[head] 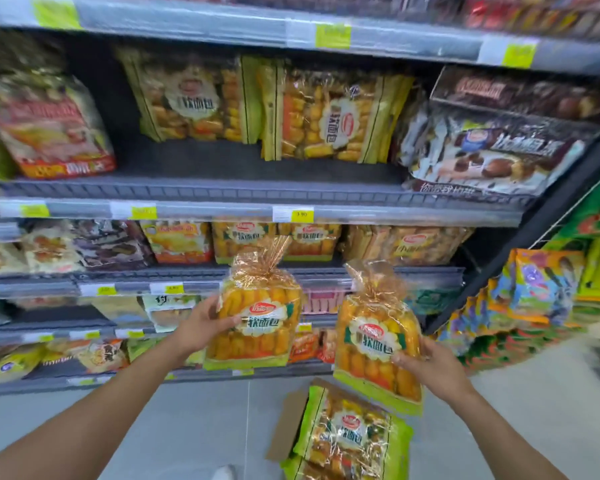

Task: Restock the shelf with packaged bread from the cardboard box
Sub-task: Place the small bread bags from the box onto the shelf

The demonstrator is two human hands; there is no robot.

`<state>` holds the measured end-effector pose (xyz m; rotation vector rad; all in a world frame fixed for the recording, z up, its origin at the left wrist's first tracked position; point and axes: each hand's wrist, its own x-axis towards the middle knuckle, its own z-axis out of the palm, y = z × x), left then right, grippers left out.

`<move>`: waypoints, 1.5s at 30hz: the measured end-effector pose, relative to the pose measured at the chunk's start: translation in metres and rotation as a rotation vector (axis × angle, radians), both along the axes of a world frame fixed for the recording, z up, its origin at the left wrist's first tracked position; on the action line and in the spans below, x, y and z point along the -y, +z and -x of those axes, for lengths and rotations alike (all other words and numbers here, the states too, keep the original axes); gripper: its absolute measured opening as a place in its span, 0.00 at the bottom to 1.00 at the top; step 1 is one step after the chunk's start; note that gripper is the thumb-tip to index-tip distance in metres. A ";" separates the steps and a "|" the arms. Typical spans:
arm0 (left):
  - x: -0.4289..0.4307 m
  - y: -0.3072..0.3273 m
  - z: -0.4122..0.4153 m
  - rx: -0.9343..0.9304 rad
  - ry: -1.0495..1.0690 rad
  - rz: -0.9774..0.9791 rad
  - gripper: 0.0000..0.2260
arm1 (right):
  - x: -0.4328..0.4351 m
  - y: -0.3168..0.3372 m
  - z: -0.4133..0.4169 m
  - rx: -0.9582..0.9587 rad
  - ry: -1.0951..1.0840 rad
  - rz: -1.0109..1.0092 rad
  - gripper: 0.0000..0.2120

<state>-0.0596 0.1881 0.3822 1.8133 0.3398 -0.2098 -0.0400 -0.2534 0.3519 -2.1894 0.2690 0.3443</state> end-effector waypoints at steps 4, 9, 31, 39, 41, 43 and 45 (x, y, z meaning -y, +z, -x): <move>-0.028 0.010 0.018 0.008 0.099 -0.007 0.18 | -0.015 0.022 -0.009 -0.013 0.057 -0.027 0.14; -0.055 0.007 0.033 0.009 0.191 0.029 0.42 | -0.047 0.035 -0.027 -0.107 0.065 -0.085 0.17; -0.093 -0.014 -0.017 -0.001 0.219 0.116 0.30 | -0.125 0.012 -0.142 -0.191 0.076 -0.204 0.36; -0.106 -0.019 -0.018 -0.064 0.187 0.110 0.17 | -0.138 0.007 -0.180 -0.080 -0.004 -0.228 0.39; -0.109 -0.023 -0.020 -0.068 0.199 0.113 0.14 | -0.139 0.008 -0.189 -0.061 0.001 -0.251 0.35; -0.112 -0.027 -0.022 -0.083 0.202 0.109 0.14 | -0.142 0.015 -0.201 -0.019 0.013 -0.262 0.30; -0.115 -0.030 -0.025 -0.092 0.197 0.106 0.14 | -0.147 0.023 -0.213 0.020 0.008 -0.277 0.30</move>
